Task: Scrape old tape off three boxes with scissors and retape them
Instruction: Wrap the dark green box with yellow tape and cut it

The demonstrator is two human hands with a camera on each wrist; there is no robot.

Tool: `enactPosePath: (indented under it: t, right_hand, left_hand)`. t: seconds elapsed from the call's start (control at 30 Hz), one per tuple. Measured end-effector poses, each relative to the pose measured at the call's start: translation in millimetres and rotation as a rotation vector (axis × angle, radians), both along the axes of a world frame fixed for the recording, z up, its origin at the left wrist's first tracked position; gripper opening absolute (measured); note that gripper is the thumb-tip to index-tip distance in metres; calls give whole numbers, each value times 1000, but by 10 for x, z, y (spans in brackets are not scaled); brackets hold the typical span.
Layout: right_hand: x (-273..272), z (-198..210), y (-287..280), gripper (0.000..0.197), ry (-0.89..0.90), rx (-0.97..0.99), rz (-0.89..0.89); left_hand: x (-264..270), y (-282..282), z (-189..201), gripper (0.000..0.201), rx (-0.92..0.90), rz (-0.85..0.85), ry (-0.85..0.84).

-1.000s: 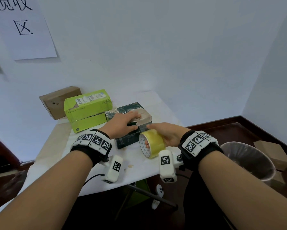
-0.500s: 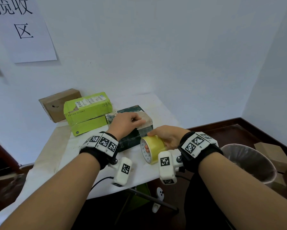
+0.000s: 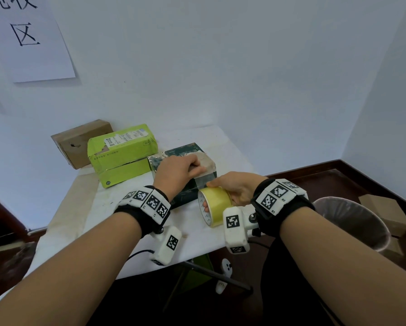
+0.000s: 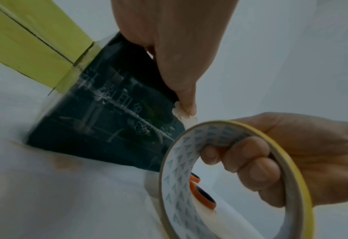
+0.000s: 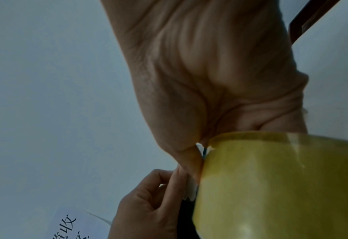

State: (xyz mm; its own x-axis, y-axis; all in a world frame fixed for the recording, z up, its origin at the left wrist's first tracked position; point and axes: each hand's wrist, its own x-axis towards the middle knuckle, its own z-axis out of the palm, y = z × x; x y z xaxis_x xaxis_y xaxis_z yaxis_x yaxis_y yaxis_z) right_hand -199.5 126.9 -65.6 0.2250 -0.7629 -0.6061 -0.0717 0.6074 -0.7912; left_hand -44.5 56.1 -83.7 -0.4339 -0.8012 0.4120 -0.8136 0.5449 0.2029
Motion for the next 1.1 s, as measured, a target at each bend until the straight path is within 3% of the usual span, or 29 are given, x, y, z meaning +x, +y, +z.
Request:
enactPosePath:
  t: [0.17,0.4,0.63,0.7,0.77,0.9,1.1]
  right_hand:
    - [14,-39,-13,28,-10,-9,-11]
    - [23,-65,-7,24,-5,-53,-36]
    - [-133,-26,-170,47,377,-179,-84]
    - [-270,-55,-307,36,461,-258,-186]
    - [-424,-108,-425,10,559,-339,-245]
    - [-537,-226,-485,33,740,-322,-95]
    - [-492,-266,-479,43,915,-291,143]
  left_hand:
    - [-19,13,3,38,-47,27,-106]
    - [-63,12,15,42,-130,44,-400]
    - [-52,25,-7,42,-184,60,-457]
    - [-42,18,-3,41,-169,55,-442]
    - [-37,7,0,42,-161,51,-438]
    - [-29,-12,-8,42,-156,37,-431]
    - [-10,-25,-17,41,-140,19,-392]
